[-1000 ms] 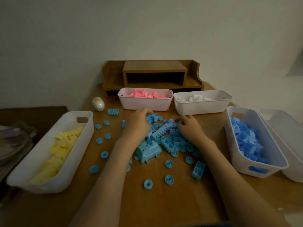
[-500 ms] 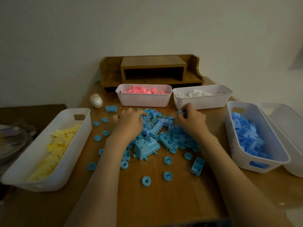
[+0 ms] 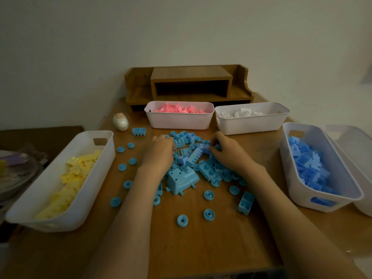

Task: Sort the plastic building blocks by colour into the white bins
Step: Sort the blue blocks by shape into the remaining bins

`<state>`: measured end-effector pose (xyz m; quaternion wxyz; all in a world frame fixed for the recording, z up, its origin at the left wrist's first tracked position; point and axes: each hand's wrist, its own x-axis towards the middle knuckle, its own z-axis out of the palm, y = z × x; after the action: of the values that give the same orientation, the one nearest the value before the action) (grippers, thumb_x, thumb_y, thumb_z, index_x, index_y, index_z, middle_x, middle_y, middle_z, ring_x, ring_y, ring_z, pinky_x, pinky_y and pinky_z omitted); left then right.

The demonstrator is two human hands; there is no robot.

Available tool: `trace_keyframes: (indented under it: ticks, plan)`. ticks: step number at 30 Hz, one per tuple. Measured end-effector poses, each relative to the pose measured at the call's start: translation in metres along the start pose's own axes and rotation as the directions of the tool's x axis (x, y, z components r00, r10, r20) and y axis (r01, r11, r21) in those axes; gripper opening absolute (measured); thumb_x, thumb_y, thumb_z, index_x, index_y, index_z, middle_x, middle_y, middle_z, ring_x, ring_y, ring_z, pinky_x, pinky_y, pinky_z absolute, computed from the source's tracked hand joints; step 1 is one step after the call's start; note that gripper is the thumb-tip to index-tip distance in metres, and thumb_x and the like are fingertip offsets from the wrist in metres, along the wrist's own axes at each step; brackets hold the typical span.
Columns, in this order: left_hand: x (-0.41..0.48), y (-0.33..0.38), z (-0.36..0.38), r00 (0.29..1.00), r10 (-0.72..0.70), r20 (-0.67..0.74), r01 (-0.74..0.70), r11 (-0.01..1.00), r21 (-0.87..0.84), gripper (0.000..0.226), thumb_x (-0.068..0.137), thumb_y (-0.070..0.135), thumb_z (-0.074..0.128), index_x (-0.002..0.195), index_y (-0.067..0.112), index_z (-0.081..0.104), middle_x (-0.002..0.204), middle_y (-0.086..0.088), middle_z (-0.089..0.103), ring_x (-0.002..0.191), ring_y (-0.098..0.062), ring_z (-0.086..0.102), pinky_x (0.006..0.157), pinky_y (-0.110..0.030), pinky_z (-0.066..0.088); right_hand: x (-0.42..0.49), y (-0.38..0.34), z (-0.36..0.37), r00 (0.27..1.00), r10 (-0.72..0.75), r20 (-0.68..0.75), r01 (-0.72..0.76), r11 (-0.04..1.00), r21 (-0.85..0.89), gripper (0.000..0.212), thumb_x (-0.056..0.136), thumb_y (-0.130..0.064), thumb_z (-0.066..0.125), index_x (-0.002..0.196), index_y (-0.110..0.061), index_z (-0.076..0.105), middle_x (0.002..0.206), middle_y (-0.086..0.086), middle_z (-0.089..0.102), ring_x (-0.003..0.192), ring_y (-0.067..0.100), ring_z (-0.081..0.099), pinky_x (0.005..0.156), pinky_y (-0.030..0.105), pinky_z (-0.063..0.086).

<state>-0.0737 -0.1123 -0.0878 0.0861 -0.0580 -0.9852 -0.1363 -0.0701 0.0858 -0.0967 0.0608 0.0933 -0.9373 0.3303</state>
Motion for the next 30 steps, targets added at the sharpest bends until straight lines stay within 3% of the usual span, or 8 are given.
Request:
trace_keyframes:
  ticks: [4, 8, 11, 14, 17, 22, 25, 30]
  plan:
    - [-0.003, 0.006, -0.004, 0.992, 0.004, -0.126, 0.002, 0.999, 0.051, 0.013, 0.098, 0.023, 0.046, 0.098, 0.017, 0.057, 0.109, -0.004, 0.057, 0.104, -0.024, 0.049, 0.085, -0.035, 0.037, 0.001, -0.002, -0.001, 0.997, 0.015, 0.074, -0.012, 0.999, -0.038, 0.026, 0.094, -0.012, 0.045, 0.119, -0.017, 0.050, 0.118, 0.003, 0.055, 0.095, 0.012, 0.050, 0.079, 0.024, 0.042]
    - [-0.004, 0.013, -0.011, 0.981, -0.070, -0.182, 0.035, 0.981, -0.190, 0.016, 0.101, 0.023, 0.040, 0.093, 0.012, 0.048, 0.098, -0.005, 0.054, 0.079, -0.016, 0.051, 0.060, -0.026, 0.037, 0.000, 0.000, -0.003, 1.000, 0.007, 0.015, -0.007, 1.000, -0.027, 0.025, 0.095, -0.012, 0.044, 0.120, -0.017, 0.050, 0.113, 0.002, 0.053, 0.086, 0.006, 0.047, 0.071, 0.017, 0.039]
    - [-0.008, 0.018, -0.016, 0.994, -0.026, -0.109, -0.008, 0.955, -0.297, 0.011, 0.101, 0.021, 0.038, 0.092, 0.014, 0.042, 0.081, 0.000, 0.049, 0.063, -0.008, 0.043, 0.048, -0.022, 0.030, 0.001, 0.002, -0.001, 1.000, -0.011, -0.004, 0.011, 0.999, -0.041, 0.026, 0.098, -0.017, 0.041, 0.123, -0.019, 0.050, 0.121, 0.002, 0.052, 0.096, 0.008, 0.047, 0.080, 0.021, 0.039]
    - [-0.012, 0.021, -0.020, 0.999, 0.037, -0.035, -0.047, 0.935, -0.353, 0.007, 0.099, 0.016, 0.037, 0.094, 0.016, 0.042, 0.081, 0.003, 0.046, 0.069, -0.009, 0.045, 0.051, -0.021, 0.029, 0.001, 0.001, 0.000, 0.995, -0.012, 0.100, 0.024, 0.993, -0.119, 0.032, 0.098, -0.027, 0.042, 0.130, -0.026, 0.048, 0.124, 0.005, 0.052, 0.110, 0.019, 0.051, 0.090, 0.030, 0.043]
    - [-0.013, 0.022, -0.021, 0.997, 0.055, 0.051, -0.033, 0.932, -0.360, 0.019, 0.099, 0.020, 0.031, 0.094, 0.017, 0.049, 0.094, 0.001, 0.047, 0.082, -0.013, 0.046, 0.061, -0.023, 0.031, 0.000, -0.003, -0.002, 0.989, 0.003, 0.146, 0.018, 0.989, -0.144, 0.037, 0.098, -0.028, 0.044, 0.134, -0.027, 0.046, 0.124, 0.005, 0.052, 0.114, 0.022, 0.050, 0.096, 0.034, 0.043]
    - [-0.011, 0.011, -0.017, 0.980, 0.038, 0.198, 0.011, 0.970, -0.242, 0.008, 0.091, 0.024, 0.050, 0.098, 0.022, 0.052, 0.105, 0.002, 0.038, 0.097, -0.014, 0.039, 0.077, -0.029, 0.034, -0.001, -0.005, -0.009, 0.986, 0.044, 0.159, -0.038, 0.998, -0.042, 0.027, 0.094, -0.027, 0.052, 0.121, -0.022, 0.050, 0.111, 0.000, 0.053, 0.095, 0.012, 0.049, 0.071, 0.020, 0.039]
    - [-0.010, 0.009, -0.014, 0.945, 0.092, 0.313, -0.048, 0.988, -0.145, 0.019, 0.087, 0.025, 0.059, 0.103, 0.029, 0.050, 0.109, 0.000, 0.032, 0.104, -0.017, 0.037, 0.084, -0.030, 0.036, -0.004, -0.005, -0.011, 0.984, 0.083, 0.161, -0.088, 0.996, 0.023, 0.024, 0.091, -0.029, 0.057, 0.110, -0.025, 0.045, 0.105, -0.002, 0.052, 0.092, 0.014, 0.052, 0.068, 0.023, 0.041]
    - [-0.010, 0.012, -0.011, 0.966, 0.095, 0.241, -0.042, 0.976, -0.215, 0.017, 0.089, 0.033, 0.062, 0.096, 0.026, 0.049, 0.110, 0.000, 0.037, 0.102, -0.017, 0.042, 0.081, -0.029, 0.036, -0.006, -0.006, -0.011, 0.994, 0.070, 0.082, -0.074, 0.996, 0.041, 0.023, 0.094, -0.023, 0.052, 0.115, -0.020, 0.044, 0.111, -0.001, 0.050, 0.095, 0.014, 0.051, 0.076, 0.027, 0.044]
